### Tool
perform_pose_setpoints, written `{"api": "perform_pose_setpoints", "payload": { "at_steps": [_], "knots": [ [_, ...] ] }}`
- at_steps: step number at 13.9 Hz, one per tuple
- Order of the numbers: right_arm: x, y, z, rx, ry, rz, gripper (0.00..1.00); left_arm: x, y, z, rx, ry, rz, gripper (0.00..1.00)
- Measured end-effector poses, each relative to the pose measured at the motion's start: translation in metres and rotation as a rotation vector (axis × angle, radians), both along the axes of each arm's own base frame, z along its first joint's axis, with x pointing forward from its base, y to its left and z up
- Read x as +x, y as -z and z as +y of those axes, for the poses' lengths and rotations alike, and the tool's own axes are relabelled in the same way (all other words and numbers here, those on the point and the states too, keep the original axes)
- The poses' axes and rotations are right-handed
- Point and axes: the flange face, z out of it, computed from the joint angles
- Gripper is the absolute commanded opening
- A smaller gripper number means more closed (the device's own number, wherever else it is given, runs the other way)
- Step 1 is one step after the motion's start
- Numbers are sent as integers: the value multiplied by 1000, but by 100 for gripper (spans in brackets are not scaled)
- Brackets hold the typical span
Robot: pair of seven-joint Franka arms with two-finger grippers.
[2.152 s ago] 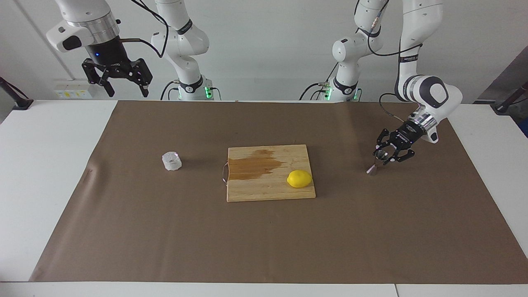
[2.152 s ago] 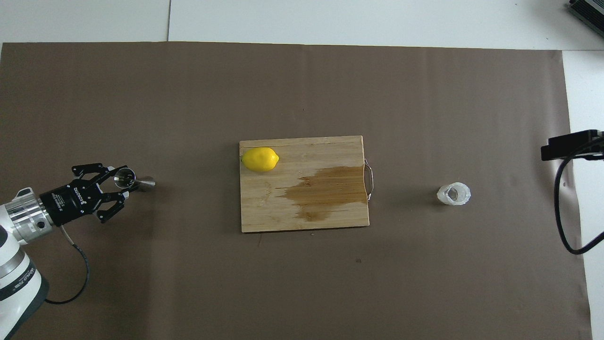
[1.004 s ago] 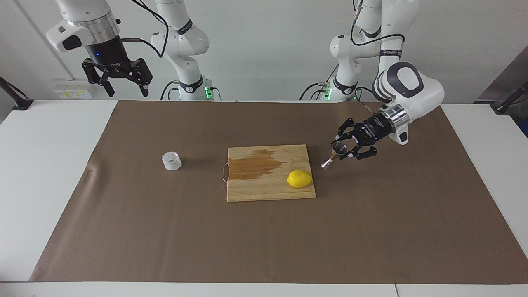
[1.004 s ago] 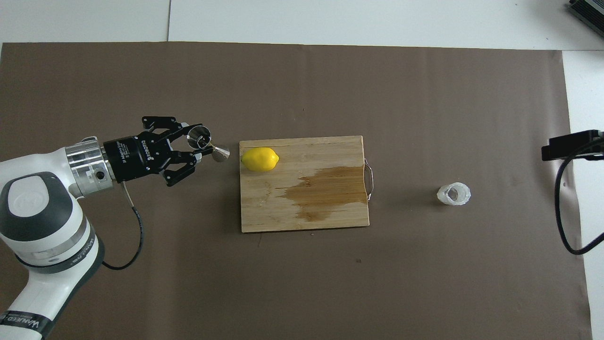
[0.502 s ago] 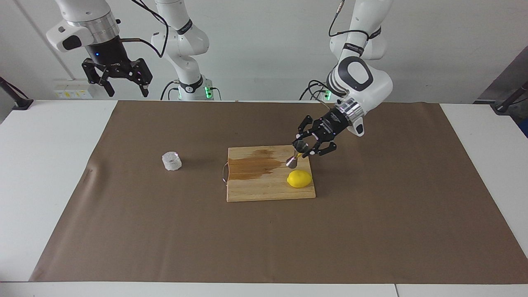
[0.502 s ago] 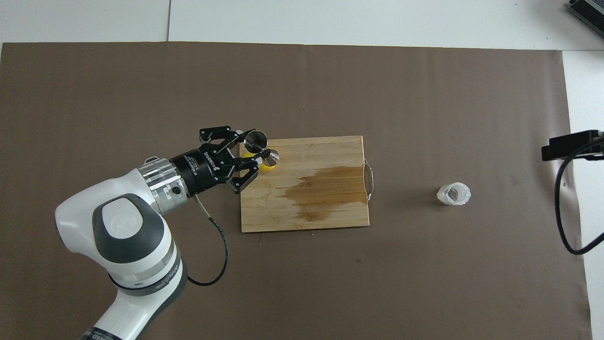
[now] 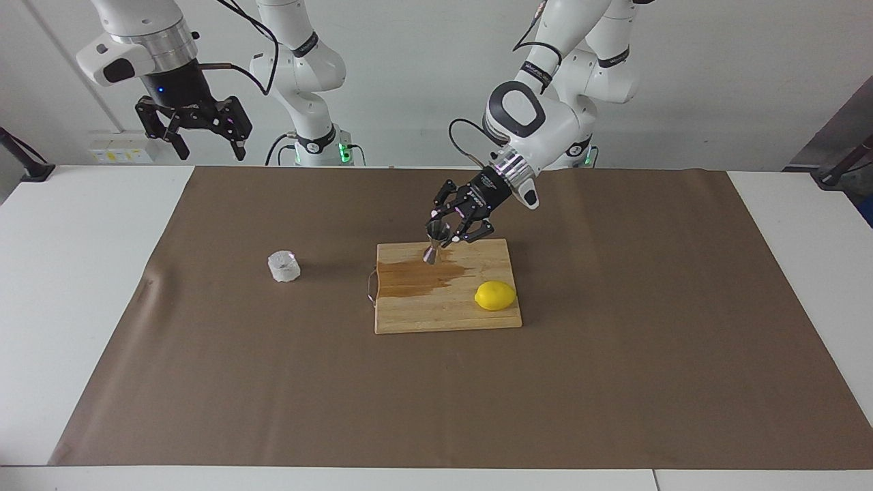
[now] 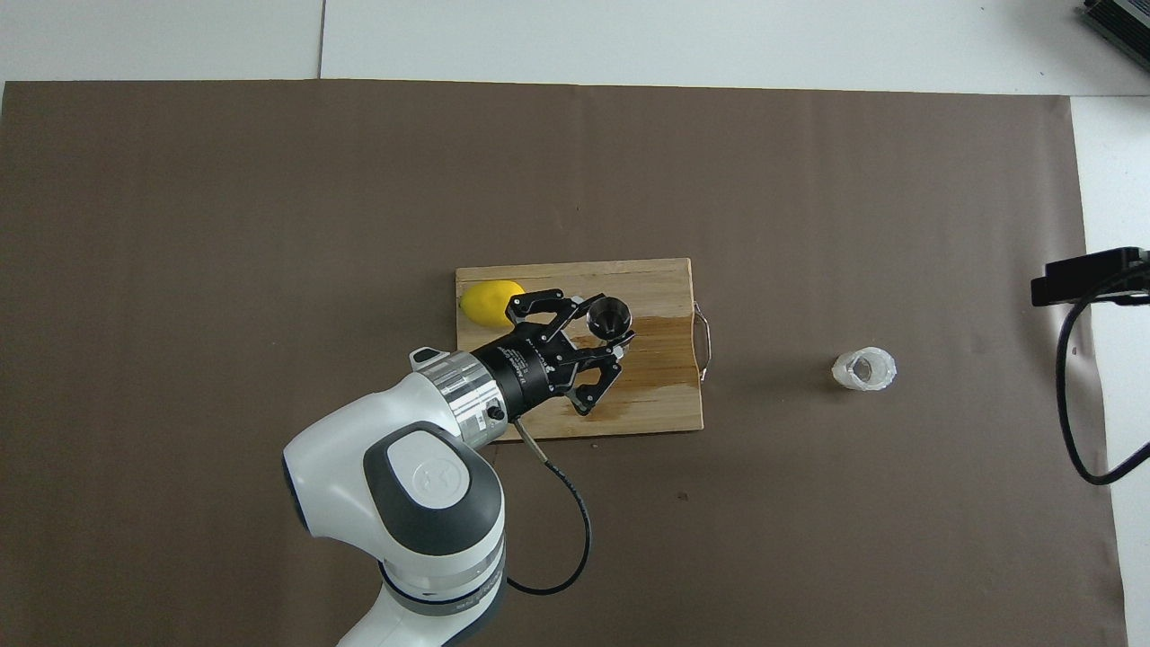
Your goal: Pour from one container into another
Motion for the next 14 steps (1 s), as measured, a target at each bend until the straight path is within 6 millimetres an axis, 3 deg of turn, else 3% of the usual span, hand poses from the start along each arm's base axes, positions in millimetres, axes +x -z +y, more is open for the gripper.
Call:
{"api": "perform_pose_setpoints", "payload": {
  "at_steps": [6,14],
  "knots": [
    [0,0,0,0,0,0,100,-11,34,-40,89,90,-47,0],
    [0,0,0,0,0,0,100,-9,64,-50,135,135,-63,0]
  ]
}}
